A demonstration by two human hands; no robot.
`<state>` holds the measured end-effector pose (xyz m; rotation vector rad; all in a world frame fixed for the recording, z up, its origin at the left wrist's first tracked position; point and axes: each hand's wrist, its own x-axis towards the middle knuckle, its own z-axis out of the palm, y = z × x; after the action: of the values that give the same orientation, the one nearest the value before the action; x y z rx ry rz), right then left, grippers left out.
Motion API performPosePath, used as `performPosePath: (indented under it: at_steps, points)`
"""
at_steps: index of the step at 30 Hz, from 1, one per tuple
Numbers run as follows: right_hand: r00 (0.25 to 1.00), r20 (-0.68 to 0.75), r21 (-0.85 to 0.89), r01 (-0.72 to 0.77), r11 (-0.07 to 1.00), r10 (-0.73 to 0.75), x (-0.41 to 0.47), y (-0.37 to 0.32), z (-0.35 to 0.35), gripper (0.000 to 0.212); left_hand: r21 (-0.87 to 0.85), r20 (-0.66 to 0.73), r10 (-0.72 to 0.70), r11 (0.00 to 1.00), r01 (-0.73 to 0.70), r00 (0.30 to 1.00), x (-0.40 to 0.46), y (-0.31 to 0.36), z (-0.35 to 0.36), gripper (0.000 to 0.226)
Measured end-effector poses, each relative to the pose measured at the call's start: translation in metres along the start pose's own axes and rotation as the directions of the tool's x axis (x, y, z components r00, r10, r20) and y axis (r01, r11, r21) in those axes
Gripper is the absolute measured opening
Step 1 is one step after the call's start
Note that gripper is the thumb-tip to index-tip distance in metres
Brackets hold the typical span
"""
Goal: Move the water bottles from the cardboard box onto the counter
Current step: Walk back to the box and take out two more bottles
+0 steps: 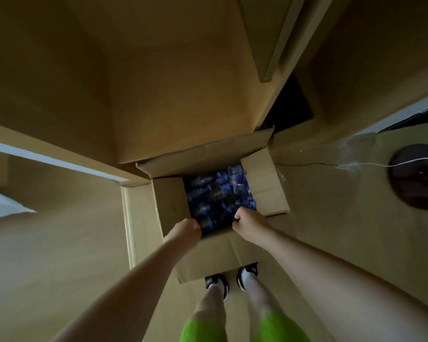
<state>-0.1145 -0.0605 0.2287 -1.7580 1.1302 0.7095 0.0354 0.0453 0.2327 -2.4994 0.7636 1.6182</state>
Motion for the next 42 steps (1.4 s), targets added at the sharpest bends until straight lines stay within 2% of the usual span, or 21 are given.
performPosePath:
  at_steps: [4, 7, 13, 18, 21, 26, 31, 36, 39, 40, 42]
  points:
    - [0.999, 0.036, -0.056, 0.008, 0.998, -0.006, 0.076, 0.02, 0.031, 0.012, -0.044, 0.039, 0.003, 0.999, -0.001, 0.999, 0.07, -0.002, 0.045, 0.031]
    - [0.998, 0.059, -0.128, 0.041, 0.991, -0.033, 0.14, 0.028, 0.057, 0.03, -0.12, 0.052, 0.005, 0.993, 0.001, 0.999, 0.116, -0.008, 0.077, 0.03]
    - [0.993, 0.083, -0.16, 0.094, 0.983, -0.082, 0.259, 0.052, 0.105, 0.04, -0.257, 0.018, -0.05, 0.965, 0.053, 0.999, 0.206, -0.021, 0.136, 0.029]
    - [0.968, 0.141, -0.312, 0.243, 0.918, -0.208, 0.331, 0.069, 0.132, 0.056, -0.332, -0.005, -0.144, 0.934, 0.134, 0.99, 0.262, -0.025, 0.167, 0.024]
    - [0.933, 0.241, -0.339, 0.339, 0.877, -0.267, 0.36, 0.066, 0.144, 0.065, -0.373, -0.028, -0.22, 0.907, 0.194, 0.975, 0.28, -0.029, 0.176, 0.02]
    - [0.882, 0.353, -0.418, 0.448, 0.791, -0.313, 0.387, 0.058, 0.164, 0.077, -0.401, 0.006, -0.248, 0.887, 0.23, 0.969, 0.292, -0.033, 0.188, 0.019]
    - [0.849, 0.343, -0.429, 0.523, 0.737, -0.403, 0.384, 0.056, 0.157, 0.077, -0.412, 0.053, -0.235, 0.88, 0.236, 0.971, 0.286, -0.03, 0.192, 0.025]
    - [0.883, 0.237, -0.377, 0.469, 0.799, -0.406, 0.356, 0.047, 0.124, 0.075, -0.463, 0.039, -0.194, 0.866, 0.19, 0.98, 0.274, -0.019, 0.179, 0.023]
    - [0.95, 0.134, -0.291, 0.311, 0.905, -0.283, 0.334, 0.052, 0.091, 0.063, -0.528, 0.012, -0.176, 0.835, 0.155, 0.984, 0.265, -0.013, 0.172, 0.02]
    - [0.97, 0.114, -0.243, 0.235, 0.941, -0.213, 0.326, 0.056, 0.081, 0.056, -0.606, 0.02, -0.197, 0.777, 0.169, 0.98, 0.261, -0.011, 0.169, 0.019]
    - [0.994, 0.081, -0.06, 0.085, 0.995, -0.08, 0.308, 0.068, 0.067, 0.046, -0.814, 0.12, -0.261, 0.526, 0.246, 0.958, 0.253, -0.003, 0.158, 0.02]
